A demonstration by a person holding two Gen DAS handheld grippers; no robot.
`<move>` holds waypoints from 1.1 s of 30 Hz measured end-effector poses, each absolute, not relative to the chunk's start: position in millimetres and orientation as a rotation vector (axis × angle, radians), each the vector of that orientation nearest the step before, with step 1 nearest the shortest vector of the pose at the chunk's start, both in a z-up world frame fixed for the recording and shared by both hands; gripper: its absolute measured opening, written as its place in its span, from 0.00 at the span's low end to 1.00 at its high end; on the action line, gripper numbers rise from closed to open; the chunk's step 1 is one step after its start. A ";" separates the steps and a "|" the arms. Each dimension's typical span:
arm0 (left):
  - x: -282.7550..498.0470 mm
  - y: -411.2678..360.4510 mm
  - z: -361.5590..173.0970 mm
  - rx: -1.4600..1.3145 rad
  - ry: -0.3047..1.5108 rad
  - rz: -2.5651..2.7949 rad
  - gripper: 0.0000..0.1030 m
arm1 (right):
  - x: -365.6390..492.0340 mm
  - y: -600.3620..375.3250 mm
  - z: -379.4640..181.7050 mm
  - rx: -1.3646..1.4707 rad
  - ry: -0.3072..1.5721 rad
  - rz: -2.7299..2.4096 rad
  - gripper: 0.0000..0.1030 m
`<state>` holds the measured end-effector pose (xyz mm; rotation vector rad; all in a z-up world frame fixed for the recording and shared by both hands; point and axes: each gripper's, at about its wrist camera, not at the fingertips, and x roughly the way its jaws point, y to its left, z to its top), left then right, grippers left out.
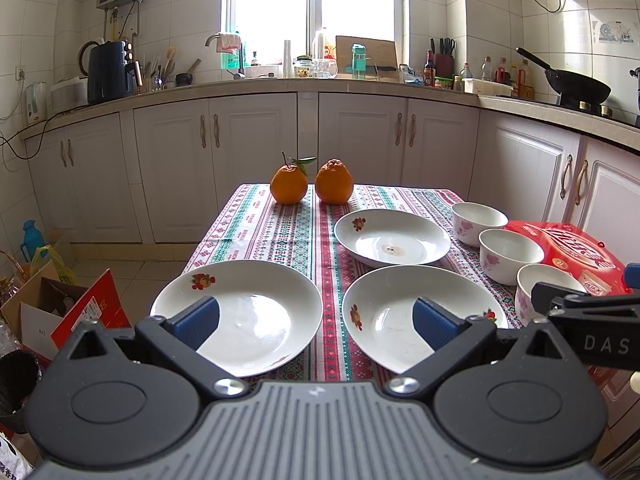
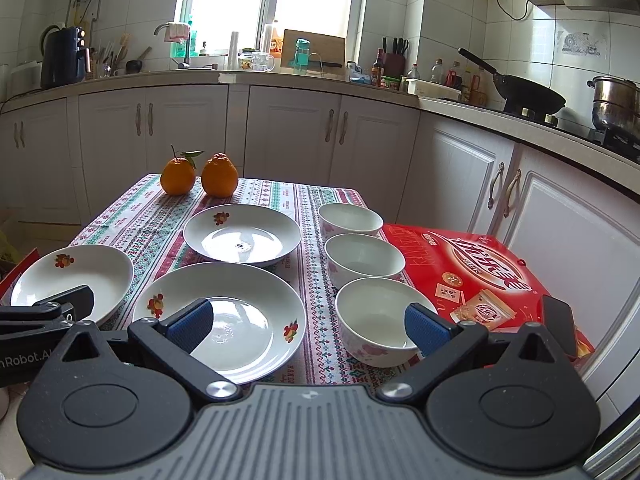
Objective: Organize plates and bowls
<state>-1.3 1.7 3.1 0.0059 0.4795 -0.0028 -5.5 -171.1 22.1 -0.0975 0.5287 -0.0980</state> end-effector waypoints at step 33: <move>-2.2 -1.1 2.1 0.005 0.479 -0.005 0.99 | -4.5 -174.3 24.0 -0.113 0.524 -0.110 1.00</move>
